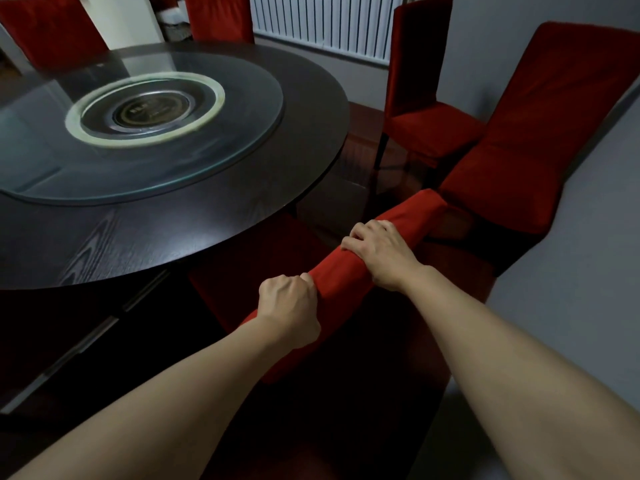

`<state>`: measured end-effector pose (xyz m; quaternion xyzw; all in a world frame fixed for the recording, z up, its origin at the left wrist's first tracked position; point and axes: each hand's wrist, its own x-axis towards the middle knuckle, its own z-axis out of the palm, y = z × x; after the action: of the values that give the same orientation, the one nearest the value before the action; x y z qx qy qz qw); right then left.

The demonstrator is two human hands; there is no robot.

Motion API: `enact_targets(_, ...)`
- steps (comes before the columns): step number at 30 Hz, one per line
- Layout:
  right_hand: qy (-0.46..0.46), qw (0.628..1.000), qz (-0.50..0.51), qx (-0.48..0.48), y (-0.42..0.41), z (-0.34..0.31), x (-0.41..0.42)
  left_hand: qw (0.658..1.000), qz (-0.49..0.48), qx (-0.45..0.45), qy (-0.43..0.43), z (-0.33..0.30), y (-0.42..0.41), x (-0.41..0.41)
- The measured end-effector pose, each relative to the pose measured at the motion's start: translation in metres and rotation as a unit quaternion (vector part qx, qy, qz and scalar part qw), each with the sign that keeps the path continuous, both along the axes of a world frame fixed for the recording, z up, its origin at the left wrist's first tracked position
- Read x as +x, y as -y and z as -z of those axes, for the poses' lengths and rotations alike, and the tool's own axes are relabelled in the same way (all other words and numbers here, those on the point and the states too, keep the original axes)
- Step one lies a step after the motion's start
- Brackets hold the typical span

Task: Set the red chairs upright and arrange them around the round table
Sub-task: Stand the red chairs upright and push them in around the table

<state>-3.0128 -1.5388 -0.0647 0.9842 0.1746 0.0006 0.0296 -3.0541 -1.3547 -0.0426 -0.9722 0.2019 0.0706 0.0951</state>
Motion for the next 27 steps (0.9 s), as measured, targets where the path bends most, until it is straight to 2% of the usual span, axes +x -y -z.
enact_targets(8,0.005,0.994,0.105,0.007,-0.015,-0.001,-0.014,0.998,-0.006,-0.054,-0.007,0.005,-0.007,-0.003)
enact_targets(12,-0.004,0.992,0.124,-0.012,-0.019,-0.006,-0.02,0.996,0.0,-0.087,-0.018,0.006,-0.01,-0.004)
enact_targets(18,-0.029,0.99,0.134,-0.01,-0.018,-0.01,-0.023,0.987,0.015,-0.12,-0.102,0.0,-0.014,0.011)
enact_targets(27,-0.076,0.983,0.166,0.016,0.05,-0.038,0.018,0.973,0.003,-0.198,-0.115,-0.024,0.036,0.07)
